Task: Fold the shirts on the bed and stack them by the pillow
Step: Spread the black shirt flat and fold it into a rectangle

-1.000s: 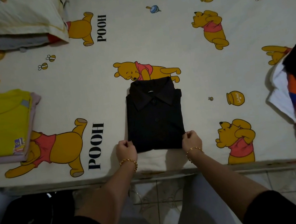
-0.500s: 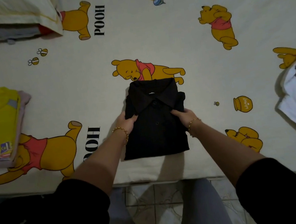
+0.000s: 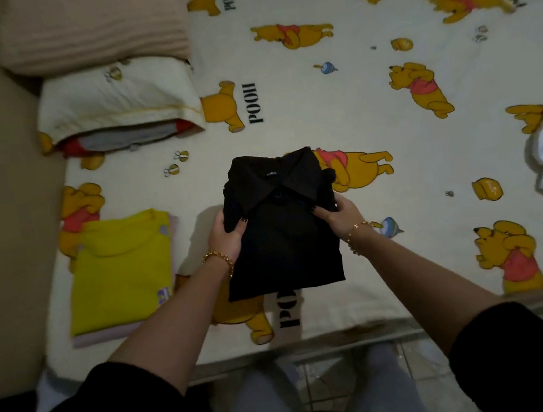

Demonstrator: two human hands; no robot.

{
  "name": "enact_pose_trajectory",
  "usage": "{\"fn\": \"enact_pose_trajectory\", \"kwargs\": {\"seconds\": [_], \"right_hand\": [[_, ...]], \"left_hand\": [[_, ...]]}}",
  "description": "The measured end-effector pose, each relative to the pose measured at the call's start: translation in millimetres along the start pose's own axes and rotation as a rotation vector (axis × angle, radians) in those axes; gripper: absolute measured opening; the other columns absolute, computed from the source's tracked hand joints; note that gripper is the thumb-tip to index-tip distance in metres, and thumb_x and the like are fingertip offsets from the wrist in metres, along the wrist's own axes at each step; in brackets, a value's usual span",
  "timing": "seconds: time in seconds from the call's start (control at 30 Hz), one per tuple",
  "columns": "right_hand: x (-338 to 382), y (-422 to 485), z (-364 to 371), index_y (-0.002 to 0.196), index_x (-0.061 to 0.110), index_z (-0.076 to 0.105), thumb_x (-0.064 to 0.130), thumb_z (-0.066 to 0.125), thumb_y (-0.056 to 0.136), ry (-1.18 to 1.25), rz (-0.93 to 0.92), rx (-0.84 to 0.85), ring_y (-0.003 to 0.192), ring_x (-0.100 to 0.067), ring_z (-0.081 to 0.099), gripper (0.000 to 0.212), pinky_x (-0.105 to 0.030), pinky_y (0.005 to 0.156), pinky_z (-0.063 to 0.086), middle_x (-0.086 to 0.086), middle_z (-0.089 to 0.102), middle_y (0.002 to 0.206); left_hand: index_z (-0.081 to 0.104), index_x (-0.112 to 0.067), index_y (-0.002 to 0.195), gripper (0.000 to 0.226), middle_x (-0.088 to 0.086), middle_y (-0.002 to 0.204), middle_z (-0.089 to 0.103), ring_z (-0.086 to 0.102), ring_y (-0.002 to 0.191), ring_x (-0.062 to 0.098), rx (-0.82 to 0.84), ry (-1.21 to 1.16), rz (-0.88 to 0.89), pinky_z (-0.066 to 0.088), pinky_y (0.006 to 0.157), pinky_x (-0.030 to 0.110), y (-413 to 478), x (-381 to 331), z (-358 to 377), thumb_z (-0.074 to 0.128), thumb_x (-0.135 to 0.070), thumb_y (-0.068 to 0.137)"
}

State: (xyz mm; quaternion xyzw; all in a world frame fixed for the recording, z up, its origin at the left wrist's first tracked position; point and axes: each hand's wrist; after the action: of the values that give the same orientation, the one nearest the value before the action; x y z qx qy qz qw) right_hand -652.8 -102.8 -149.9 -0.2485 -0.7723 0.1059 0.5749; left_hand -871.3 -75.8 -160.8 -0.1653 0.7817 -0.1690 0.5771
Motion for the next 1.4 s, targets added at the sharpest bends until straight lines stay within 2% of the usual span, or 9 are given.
{"fn": "enact_pose_trajectory", "kwargs": {"seconds": [0.13,0.3,0.43,0.53,0.7,1.03,1.17,1.27,1.4], "right_hand": [[32,-26,54,0.126,0.010,0.054,0.021,0.063,0.090,0.021,-0.050,0.072,0.101,-0.019,0.056,0.039,-0.031,0.088,0.045,-0.004,0.060,0.112],[48,-51,115,0.128,0.011,0.052,0.020,0.064,0.090,-0.004,-0.060,0.216,0.110,-0.029,0.058,0.041,-0.037,0.095,0.048,-0.012,0.060,0.122],[50,-72,158,0.131,0.010,0.049,0.016,0.060,0.092,0.002,-0.037,0.283,0.104,-0.027,0.058,0.041,-0.032,0.086,0.048,-0.014,0.058,0.124],[41,-83,191,0.131,0.013,0.048,0.019,0.059,0.093,-0.018,0.003,0.310,0.109,-0.029,0.058,0.041,-0.035,0.091,0.049,-0.011,0.058,0.123],[38,-79,248,0.130,0.019,0.049,0.025,0.059,0.092,-0.076,0.013,0.286,0.112,-0.030,0.057,0.040,-0.046,0.098,0.046,-0.010,0.059,0.126],[46,-13,338,0.128,0.019,0.050,0.027,0.054,0.095,-0.112,-0.012,0.189,0.103,-0.020,0.055,0.034,-0.032,0.086,0.046,0.001,0.056,0.109],[22,2,355,0.135,0.013,0.041,0.032,0.055,0.094,-0.208,0.146,0.129,0.112,-0.031,0.055,0.049,-0.041,0.095,0.047,-0.013,0.053,0.128],[2,-11,358,0.136,0.010,0.039,0.033,0.057,0.093,-0.202,0.210,0.017,0.116,-0.031,0.052,0.051,-0.040,0.097,0.047,-0.015,0.047,0.133],[-22,-37,358,0.116,0.009,0.051,0.035,0.057,0.093,-0.206,0.202,-0.077,0.095,-0.022,0.058,0.035,-0.033,0.079,0.052,-0.012,0.060,0.112]], "left_hand": [[0.050,-0.012,0.128,0.037,0.004,0.121,0.057,0.053,0.114,0.024,-0.068,0.010,0.036,0.044,0.097,0.038,-8,2,-66,0.058,-0.021,0.093],[0.045,-0.013,0.135,0.045,0.007,0.134,0.053,0.051,0.120,0.027,-0.122,-0.062,-0.004,0.043,0.101,0.044,-21,32,-134,0.058,-0.022,0.093],[0.034,-0.016,0.145,0.061,0.006,0.143,0.045,0.044,0.129,0.029,-0.157,-0.009,-0.053,0.039,0.105,0.049,-28,65,-184,0.060,-0.031,0.091],[0.036,-0.017,0.144,0.058,0.005,0.142,0.046,0.044,0.128,0.028,-0.156,0.012,-0.058,0.038,0.106,0.049,-35,87,-213,0.059,-0.029,0.092],[0.037,-0.018,0.143,0.054,0.004,0.140,0.048,0.047,0.126,0.027,-0.175,0.041,-0.094,0.040,0.104,0.046,-22,105,-255,0.056,-0.028,0.093],[0.043,-0.018,0.138,0.046,0.003,0.133,0.053,0.050,0.121,0.025,-0.164,0.099,-0.085,0.043,0.098,0.038,76,124,-307,0.055,-0.026,0.094],[0.044,-0.015,0.135,0.051,0.011,0.133,0.050,0.052,0.118,0.028,-0.236,0.132,-0.160,0.045,0.097,0.038,94,149,-308,0.063,-0.025,0.089],[0.051,-0.011,0.122,0.043,0.011,0.123,0.054,0.055,0.105,0.025,-0.405,0.147,-0.233,0.046,0.082,0.033,73,172,-304,0.066,-0.029,0.086],[0.054,-0.009,0.099,0.021,0.011,0.102,0.057,0.055,0.085,0.024,-0.539,0.121,-0.195,0.037,0.062,0.026,19,198,-296,0.064,-0.024,0.087]]}}
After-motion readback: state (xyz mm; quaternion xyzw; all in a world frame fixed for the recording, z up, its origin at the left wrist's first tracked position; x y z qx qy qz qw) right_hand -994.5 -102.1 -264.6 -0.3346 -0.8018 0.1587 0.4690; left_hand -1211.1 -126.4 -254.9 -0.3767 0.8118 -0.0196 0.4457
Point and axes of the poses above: each hand's wrist, its own y-axis towards the middle knuckle, its own z-axis out of the palm, x = y × z
